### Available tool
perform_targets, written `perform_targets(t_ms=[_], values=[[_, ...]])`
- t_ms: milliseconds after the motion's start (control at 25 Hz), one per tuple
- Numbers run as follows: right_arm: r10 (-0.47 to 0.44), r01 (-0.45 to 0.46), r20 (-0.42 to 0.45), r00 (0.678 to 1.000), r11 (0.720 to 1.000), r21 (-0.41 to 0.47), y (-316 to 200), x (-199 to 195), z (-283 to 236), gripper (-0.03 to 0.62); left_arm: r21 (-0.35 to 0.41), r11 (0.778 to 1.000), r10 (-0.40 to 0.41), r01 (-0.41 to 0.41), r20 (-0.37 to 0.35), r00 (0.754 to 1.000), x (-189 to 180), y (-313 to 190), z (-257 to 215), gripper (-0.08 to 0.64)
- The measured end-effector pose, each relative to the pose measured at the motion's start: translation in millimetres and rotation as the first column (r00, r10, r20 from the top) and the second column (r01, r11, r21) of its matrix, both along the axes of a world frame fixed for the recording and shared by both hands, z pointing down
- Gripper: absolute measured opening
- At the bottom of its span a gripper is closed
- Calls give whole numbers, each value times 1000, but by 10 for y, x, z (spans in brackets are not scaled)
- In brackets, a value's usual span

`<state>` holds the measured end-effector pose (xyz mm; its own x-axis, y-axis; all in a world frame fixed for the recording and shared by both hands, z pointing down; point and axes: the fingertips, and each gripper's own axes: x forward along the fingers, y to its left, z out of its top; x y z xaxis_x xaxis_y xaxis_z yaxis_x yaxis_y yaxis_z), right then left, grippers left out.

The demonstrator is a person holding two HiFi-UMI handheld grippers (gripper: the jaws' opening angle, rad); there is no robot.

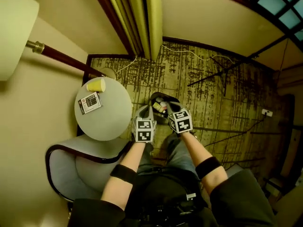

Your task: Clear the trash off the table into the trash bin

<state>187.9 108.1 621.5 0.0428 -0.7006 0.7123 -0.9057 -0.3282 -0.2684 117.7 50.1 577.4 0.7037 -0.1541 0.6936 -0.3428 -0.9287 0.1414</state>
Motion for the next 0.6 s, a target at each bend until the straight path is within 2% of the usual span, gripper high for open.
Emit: perform_targets(t_ms=[120,240,400,600], values=[[-112,113,-20,993,993,27,-356,-291,-230,0,22,993,-117,117,-6,993,-433,-289,-192,0],[-229,230,-41,973,972,42,-711,-646,-335,0,40,965,-257,258,-20,966,-964,-598,-326,0],[-431,436,-76,899,897,73,-1176,-1179,-611,0,64,886,-456,459,-50,888,-1655,-905,-545,0],[-567,575,-98,818,813,96,-1415,-1920,-868,0,80,811,-577,579,-46,815,-2473,-1049,-700,0]])
